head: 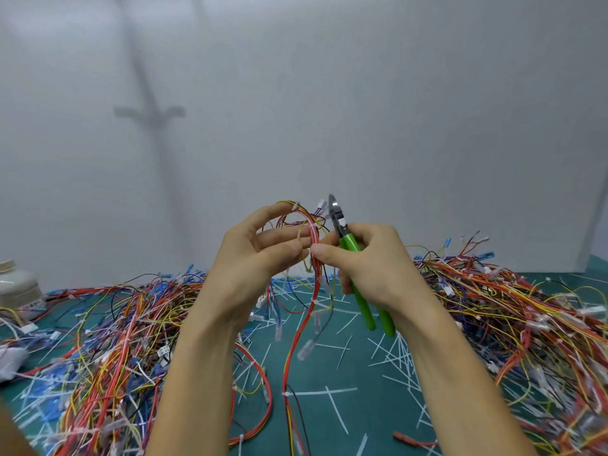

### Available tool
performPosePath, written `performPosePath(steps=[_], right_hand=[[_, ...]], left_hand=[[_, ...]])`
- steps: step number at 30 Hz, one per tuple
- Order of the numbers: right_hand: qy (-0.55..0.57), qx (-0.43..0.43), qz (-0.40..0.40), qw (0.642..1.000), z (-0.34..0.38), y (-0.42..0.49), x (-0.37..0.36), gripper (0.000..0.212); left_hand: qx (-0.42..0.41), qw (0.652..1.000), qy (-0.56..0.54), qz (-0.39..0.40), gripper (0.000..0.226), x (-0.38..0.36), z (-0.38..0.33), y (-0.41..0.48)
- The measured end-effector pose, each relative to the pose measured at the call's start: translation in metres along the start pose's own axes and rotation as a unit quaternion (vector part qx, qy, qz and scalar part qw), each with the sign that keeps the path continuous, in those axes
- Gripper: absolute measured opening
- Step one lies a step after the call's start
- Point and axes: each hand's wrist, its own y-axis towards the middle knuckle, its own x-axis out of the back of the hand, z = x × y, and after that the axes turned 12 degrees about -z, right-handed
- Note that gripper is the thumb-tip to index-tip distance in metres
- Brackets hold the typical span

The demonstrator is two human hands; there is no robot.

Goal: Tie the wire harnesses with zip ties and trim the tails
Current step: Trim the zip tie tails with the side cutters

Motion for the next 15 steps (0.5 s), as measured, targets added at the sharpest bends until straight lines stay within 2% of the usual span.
performPosePath(steps=[6,9,12,15], right_hand=[[0.087,-0.022,0.022,0.996,0.004,-0.002,0.004,0.012],[0.126,-0.036,0.023,0.991,0.007,-0.003,0.007,0.016],[0.163,-0.057,0.0,0.985,0.007,-0.002,0.009,0.015],[0.188,-0.076,-0.01,0.979,0.005,0.001,0.008,0.013]], left_hand=[[-0.025,0.997,0.063,0.026,0.046,-0.001,-0.005,-0.002],[-0.045,0.987,0.157,0.005,0.039,0.005,-0.008,-0.003],[-0.057,0.947,0.313,-0.03,0.032,0.02,-0.008,-0.001],[-0.054,0.897,0.438,-0.013,0.022,0.028,-0.005,0.0]])
